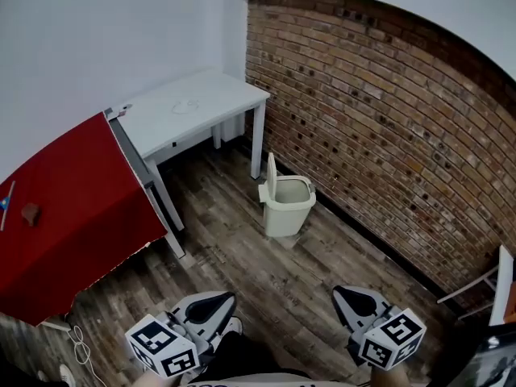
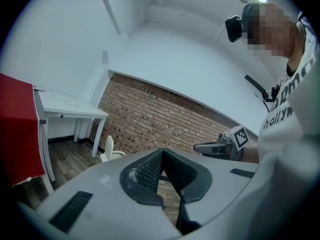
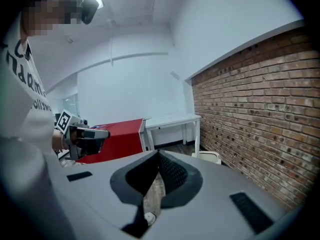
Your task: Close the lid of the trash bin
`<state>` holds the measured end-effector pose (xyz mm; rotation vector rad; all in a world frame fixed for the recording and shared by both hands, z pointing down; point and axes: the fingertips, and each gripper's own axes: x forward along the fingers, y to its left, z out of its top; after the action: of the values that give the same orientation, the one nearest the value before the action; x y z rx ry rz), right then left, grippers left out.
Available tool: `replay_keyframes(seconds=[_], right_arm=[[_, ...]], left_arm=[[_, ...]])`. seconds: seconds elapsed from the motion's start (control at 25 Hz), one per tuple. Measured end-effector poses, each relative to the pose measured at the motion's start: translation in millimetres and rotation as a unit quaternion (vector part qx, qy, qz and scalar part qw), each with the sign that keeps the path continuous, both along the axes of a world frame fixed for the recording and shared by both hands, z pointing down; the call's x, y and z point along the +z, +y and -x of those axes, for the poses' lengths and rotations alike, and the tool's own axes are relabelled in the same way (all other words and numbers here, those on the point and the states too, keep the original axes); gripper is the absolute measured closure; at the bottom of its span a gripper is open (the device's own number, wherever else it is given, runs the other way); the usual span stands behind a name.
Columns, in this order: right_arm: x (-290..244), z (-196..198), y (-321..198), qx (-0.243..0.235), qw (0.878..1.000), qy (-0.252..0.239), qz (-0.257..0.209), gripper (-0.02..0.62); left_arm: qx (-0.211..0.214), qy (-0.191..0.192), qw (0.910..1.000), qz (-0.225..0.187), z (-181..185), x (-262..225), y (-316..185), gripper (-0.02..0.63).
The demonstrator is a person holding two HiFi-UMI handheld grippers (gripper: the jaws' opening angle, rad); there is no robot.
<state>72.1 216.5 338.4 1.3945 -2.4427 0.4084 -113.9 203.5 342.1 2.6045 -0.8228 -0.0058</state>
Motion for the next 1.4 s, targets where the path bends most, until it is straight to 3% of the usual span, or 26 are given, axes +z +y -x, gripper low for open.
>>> replay_keyframes(seconds=[0.16,0.6,0.96,1.24,1.4], right_arm=[[-9.5,22.1,-63.2,0.000,1.000,0.005,-0.006,0.586],[-22.4,64.3,-207.3,0.015,0.999,0.023,-0.025,0.586],[-14.0,42.1,-262.7,0.069,0.997,0.017,-0.011,0.586],[2.9,8.5,-292.6,0.070,0.997,0.022,0.009,0.586],[19.8,-12.5,-331.7,0.038,0.999,0.003,0.026,0.586]], left_arm=[[0.026,0.003,0.9997,0.002,9.8,-6.2,-58.6,0.600],[0.041,-0.015,0.9990,0.007,53.8,-16.5,-202.8,0.600],[0.085,0.021,0.9961,-0.001,39.2,-19.5,-260.7,0.600],[0.070,-0.037,0.9960,0.041,6.5,16.2,-305.3,0.600],[0.042,-0.042,0.9969,0.052,-18.8,19.8,-340.9,0.600]])
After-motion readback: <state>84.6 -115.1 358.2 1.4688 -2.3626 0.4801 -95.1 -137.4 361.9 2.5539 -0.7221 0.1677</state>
